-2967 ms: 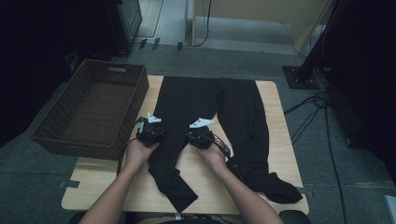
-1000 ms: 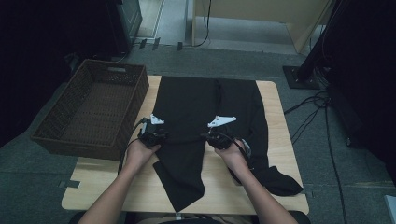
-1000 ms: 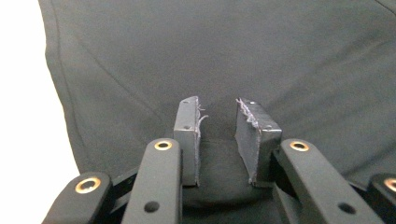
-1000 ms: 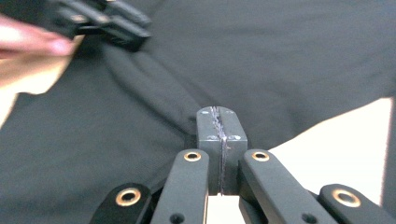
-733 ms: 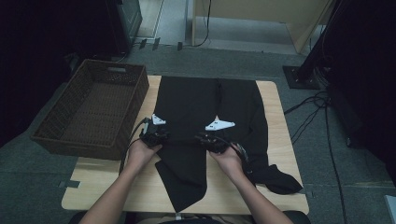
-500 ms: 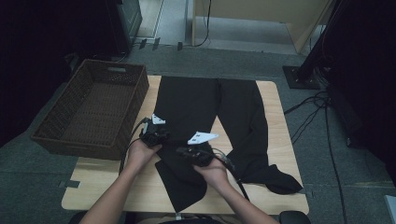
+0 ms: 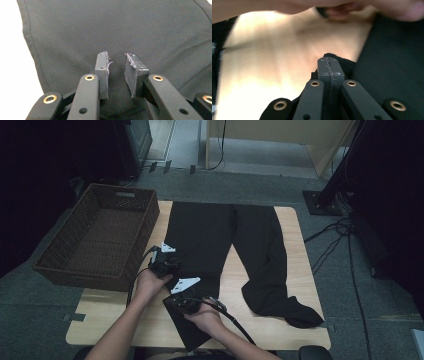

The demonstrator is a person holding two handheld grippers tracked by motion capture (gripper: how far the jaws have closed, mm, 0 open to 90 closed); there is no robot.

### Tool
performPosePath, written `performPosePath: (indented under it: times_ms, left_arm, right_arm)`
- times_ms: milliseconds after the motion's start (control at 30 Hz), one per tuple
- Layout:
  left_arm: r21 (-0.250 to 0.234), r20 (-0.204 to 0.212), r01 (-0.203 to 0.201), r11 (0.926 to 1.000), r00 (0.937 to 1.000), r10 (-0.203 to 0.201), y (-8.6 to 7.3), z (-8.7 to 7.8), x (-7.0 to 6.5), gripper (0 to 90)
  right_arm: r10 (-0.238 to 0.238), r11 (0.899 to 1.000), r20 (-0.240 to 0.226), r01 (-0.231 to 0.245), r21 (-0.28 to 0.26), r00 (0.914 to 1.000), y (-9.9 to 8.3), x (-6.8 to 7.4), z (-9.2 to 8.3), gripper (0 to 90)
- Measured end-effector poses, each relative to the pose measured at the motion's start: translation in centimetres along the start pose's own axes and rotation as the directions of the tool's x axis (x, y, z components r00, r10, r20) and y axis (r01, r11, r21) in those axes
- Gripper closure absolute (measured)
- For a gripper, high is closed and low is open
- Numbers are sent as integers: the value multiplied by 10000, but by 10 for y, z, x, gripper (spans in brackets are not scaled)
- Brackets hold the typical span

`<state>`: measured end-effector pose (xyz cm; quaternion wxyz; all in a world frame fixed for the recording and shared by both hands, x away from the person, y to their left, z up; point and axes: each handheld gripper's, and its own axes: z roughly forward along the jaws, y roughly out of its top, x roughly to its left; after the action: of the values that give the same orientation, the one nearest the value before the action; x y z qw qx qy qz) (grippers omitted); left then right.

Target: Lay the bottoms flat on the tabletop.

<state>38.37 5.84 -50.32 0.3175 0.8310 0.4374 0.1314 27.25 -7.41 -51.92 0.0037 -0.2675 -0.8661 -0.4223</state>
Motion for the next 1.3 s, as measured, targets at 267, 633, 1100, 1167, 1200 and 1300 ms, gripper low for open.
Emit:
performPosePath:
  times_ms: [267,633,1100,1167,1200,1300]
  left_arm:
    - [-9,42,30,10000,10000,-30,0,0,1,737]
    - [-25,43,-5,10000,10000,5,-1,-1,1,742]
    - [1,15,-18,10000,10000,18,0,0,-1,713]
    - [-5,15,-58,10000,10000,58,0,0,-2,705]
    - [7,10,-54,10000,10000,54,0,0,-2,698]
    - [50,74,-113,9999,9999,113,2,1,-3,671]
  right_arm:
    - [-468,9960,-1648,587,678,9852,-5,39,7,900]
    - [175,9945,341,-139,-1035,9993,14,-25,-42,829]
    - [3469,9352,4785,-2588,-2416,8067,-35,-195,-150,527]
    - [3564,9334,4983,-2770,-2282,7903,-42,-205,-153,511]
    - [3540,9351,5149,-2859,-2095,7807,-46,-210,-153,510]
    - [3404,9402,5321,-2881,-1816,7752,-52,-215,-149,510]
